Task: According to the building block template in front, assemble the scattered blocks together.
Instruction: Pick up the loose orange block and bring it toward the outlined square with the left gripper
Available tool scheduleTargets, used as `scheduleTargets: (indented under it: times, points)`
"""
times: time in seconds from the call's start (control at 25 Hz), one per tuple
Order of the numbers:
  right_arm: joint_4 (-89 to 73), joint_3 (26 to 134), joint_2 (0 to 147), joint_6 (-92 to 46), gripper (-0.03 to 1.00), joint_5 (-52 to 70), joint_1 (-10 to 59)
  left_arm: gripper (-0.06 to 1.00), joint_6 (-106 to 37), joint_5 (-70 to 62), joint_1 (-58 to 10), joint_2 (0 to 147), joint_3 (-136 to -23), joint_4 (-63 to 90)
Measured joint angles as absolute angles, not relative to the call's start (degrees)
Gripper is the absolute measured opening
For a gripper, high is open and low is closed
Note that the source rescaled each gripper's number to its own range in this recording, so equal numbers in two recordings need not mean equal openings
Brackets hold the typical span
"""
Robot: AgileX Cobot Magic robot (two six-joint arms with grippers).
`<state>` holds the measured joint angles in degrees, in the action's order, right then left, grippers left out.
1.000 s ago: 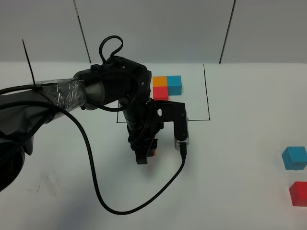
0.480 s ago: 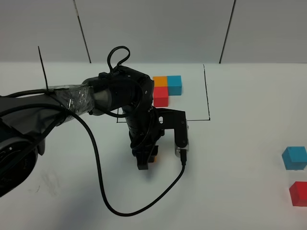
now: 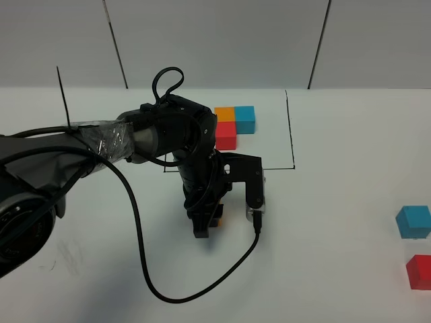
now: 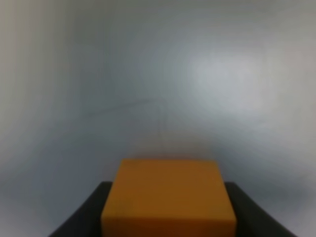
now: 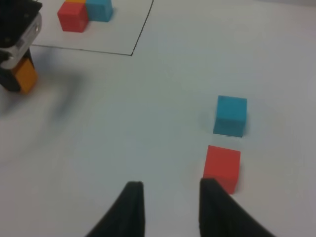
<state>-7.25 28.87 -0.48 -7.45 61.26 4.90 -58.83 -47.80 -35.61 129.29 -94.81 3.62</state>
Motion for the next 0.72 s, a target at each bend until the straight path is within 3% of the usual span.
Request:
scheduleTargets:
  times: [0.72]
  points:
    - [-7.25, 28.87, -0.48, -7.38, 0.00, 61.26, 4.90, 0.00, -58.89, -48.15, -35.61, 130.28, -95.19, 3.62]
